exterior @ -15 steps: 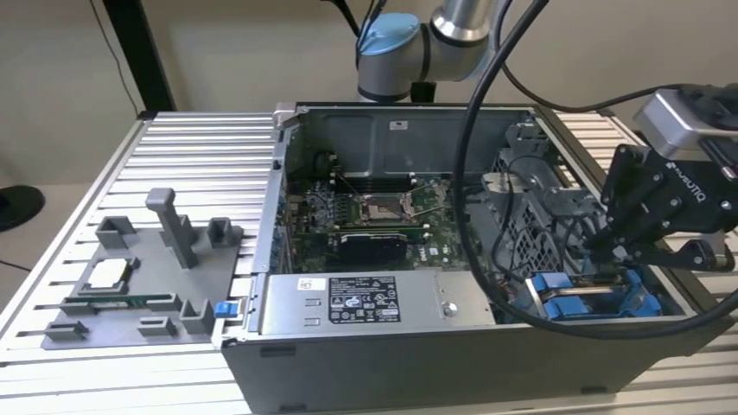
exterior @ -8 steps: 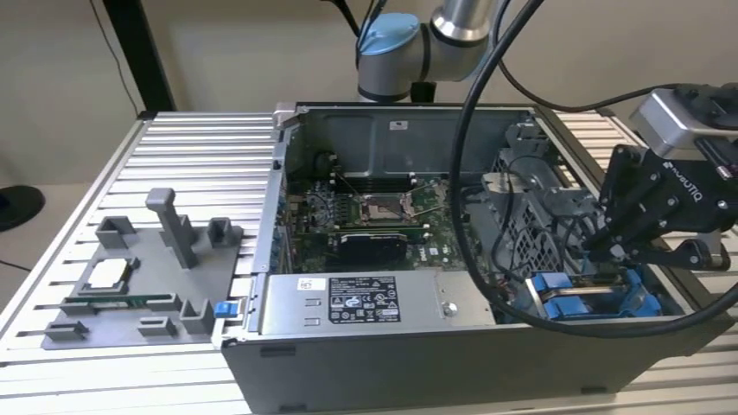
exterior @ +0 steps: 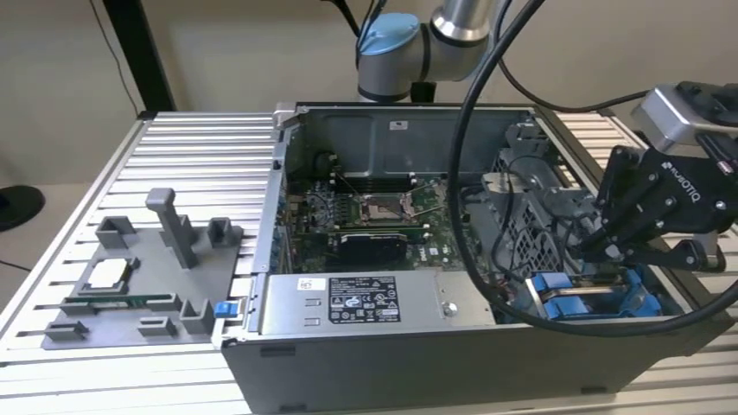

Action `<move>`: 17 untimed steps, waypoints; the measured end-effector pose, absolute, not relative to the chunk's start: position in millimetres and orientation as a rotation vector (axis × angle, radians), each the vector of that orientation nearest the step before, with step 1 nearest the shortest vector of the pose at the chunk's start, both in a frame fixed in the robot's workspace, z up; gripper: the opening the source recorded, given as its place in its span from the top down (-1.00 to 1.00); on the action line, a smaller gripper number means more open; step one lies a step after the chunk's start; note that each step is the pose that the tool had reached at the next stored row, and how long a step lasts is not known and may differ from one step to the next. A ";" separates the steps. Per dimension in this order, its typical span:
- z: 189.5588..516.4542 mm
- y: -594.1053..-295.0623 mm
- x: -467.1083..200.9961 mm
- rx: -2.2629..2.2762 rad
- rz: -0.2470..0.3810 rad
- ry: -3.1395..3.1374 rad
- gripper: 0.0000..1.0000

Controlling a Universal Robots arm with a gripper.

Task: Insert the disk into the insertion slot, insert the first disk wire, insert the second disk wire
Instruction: 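Insert the second disk wire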

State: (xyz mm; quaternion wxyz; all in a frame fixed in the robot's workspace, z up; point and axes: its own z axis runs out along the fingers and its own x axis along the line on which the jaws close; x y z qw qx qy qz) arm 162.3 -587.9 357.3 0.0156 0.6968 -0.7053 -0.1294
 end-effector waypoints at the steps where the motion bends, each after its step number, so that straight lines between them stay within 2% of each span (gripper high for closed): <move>1: 357.1 -588.3 162.3 2.162 -0.404 -2.192 1.00; 17: 353.7 -590.6 162.4 2.123 -0.374 -2.181 1.00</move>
